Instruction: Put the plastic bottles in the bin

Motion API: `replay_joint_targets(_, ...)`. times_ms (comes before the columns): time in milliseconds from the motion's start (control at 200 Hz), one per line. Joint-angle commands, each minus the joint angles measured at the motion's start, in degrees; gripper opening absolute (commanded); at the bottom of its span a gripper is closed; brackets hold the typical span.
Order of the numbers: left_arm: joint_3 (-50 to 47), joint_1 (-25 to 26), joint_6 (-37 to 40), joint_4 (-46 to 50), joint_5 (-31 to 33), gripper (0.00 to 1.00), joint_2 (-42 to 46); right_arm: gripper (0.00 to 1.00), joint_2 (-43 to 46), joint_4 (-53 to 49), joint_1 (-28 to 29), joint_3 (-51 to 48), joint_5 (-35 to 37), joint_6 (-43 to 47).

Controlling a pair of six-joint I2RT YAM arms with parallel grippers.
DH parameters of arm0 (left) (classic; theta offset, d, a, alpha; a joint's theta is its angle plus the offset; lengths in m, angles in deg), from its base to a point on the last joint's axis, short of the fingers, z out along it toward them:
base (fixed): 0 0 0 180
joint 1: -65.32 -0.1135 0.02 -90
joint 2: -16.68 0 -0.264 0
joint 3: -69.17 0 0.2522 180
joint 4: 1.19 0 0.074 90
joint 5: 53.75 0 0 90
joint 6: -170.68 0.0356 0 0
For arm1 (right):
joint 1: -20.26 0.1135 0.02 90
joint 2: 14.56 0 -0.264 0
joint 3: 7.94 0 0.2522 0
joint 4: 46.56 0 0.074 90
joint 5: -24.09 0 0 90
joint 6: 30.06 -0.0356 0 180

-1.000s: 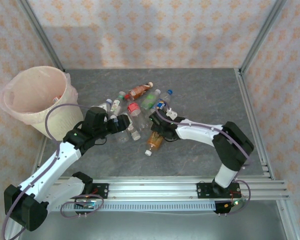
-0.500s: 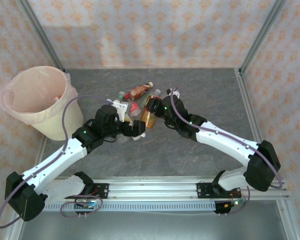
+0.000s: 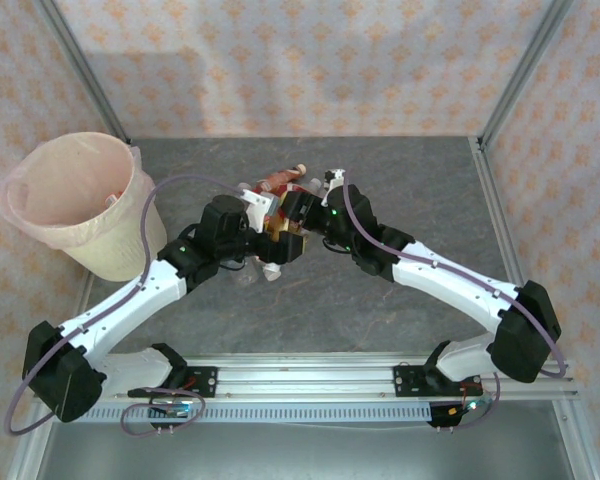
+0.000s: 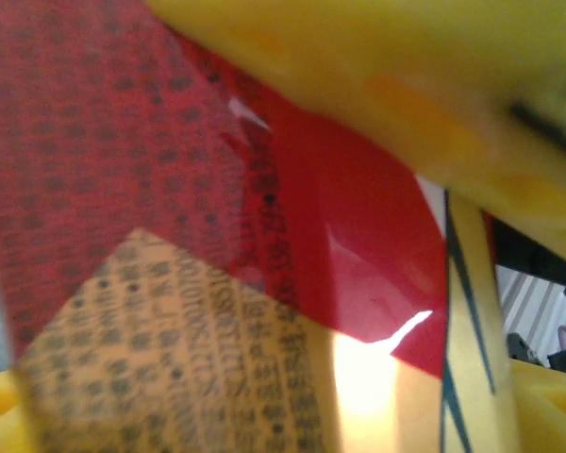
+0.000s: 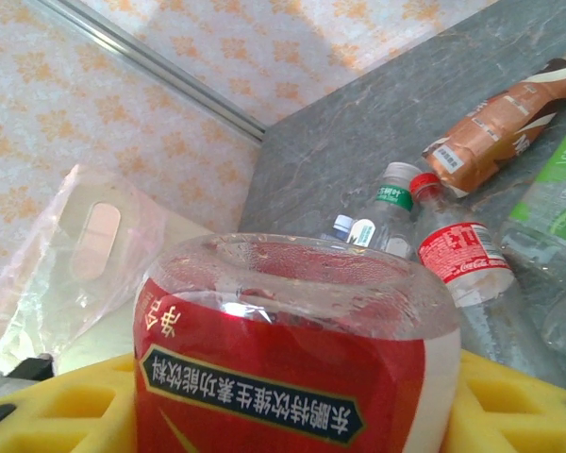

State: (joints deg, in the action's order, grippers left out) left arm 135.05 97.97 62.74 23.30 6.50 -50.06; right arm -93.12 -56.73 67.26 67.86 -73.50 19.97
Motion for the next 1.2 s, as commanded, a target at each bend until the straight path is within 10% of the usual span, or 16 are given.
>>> replay_joint_targets(0,1.24,0.26,0.41,-4.02,-1.87,0.77,0.65,0.56,1.28,3.04,0.17,2.38,-1.8,0.4)
replay_joint_targets(470,4.57,0.16,1.18,4.96,15.01,0.6,-0.06,1.0,1.37,-5.22,0.19,8.79,3.04,4.78)
replay_joint_targets(921,10.02,-0.07,2.46,18.23,38.23,0.56,4.25,0.99,13.96,-7.96,-0.25,-0.7,26.6,9.09)
replay_joint_targets(1196,22.51,-8.22,1.59,31.3,54.98,0.56,6.71,0.99,16.34,-10.08,-0.53,-4.98,28.52,9.77)
